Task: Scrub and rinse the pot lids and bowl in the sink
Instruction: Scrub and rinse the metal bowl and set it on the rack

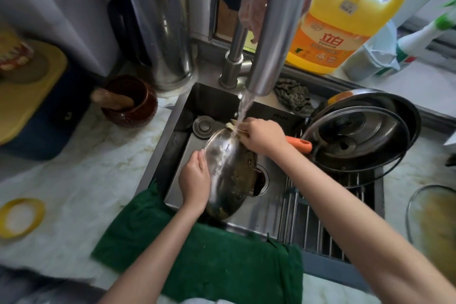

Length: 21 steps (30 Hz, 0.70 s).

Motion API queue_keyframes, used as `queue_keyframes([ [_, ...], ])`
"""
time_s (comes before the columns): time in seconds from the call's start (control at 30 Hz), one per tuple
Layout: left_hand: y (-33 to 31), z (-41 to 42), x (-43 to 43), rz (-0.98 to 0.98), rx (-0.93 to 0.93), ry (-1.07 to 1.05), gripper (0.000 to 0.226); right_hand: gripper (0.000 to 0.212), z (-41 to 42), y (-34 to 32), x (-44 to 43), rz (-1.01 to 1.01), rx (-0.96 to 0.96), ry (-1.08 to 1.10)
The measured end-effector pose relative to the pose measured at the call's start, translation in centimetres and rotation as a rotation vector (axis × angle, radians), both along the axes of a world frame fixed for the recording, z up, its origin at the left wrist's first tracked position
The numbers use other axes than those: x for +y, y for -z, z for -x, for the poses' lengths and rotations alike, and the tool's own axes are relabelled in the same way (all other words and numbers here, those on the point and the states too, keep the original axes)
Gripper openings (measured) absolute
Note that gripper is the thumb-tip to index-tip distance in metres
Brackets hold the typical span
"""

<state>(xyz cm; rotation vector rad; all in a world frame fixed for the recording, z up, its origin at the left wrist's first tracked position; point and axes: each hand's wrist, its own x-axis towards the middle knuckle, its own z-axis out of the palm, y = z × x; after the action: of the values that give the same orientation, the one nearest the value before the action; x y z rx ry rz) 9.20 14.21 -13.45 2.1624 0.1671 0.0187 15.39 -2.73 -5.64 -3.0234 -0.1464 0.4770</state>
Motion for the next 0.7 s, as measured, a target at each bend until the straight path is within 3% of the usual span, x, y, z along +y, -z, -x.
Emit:
queue_keyframes([
  [0.13, -0.3, -1.5, -0.2, 0.06, 0.13, -0.046, 0.027, 0.036, 3.9, 0.2, 3.5, -0.181, -0.162, -0.165],
  [0.27, 1.2, -2.9, -1.2, 0.396, 0.528, -0.166, 0.033, 0.039, 3.8, 3.4, 3.8, -0.229, -0.153, 0.237],
  [0.4, 1.9, -3.7, -0.1, 0.642, 0.731, -0.283, 0.034, 0.04, 10.9, 4.0, 6.9, -0.309, -0.116, 0.148],
  [0.5, 1.4, -3.3, 0.2, 0.707, 0.793, -0.184, 0.026, 0.044, 10.6, 4.5, 6.5, -0.317, -0.087, 0.331],
  [0.6, 1.5, -2.7, 0.2, 0.839, 0.851, -0.163, 0.043, 0.044, 6.9, 4.9, 6.3, -0.306, -0.059, 0.562],
  [0.7, 1.9, -3.0, 1.0, 0.939, 0.936, -0.17, 0.074, 0.045, 10.6, 4.2, 7.6, -0.358, -0.003, 0.419],
])
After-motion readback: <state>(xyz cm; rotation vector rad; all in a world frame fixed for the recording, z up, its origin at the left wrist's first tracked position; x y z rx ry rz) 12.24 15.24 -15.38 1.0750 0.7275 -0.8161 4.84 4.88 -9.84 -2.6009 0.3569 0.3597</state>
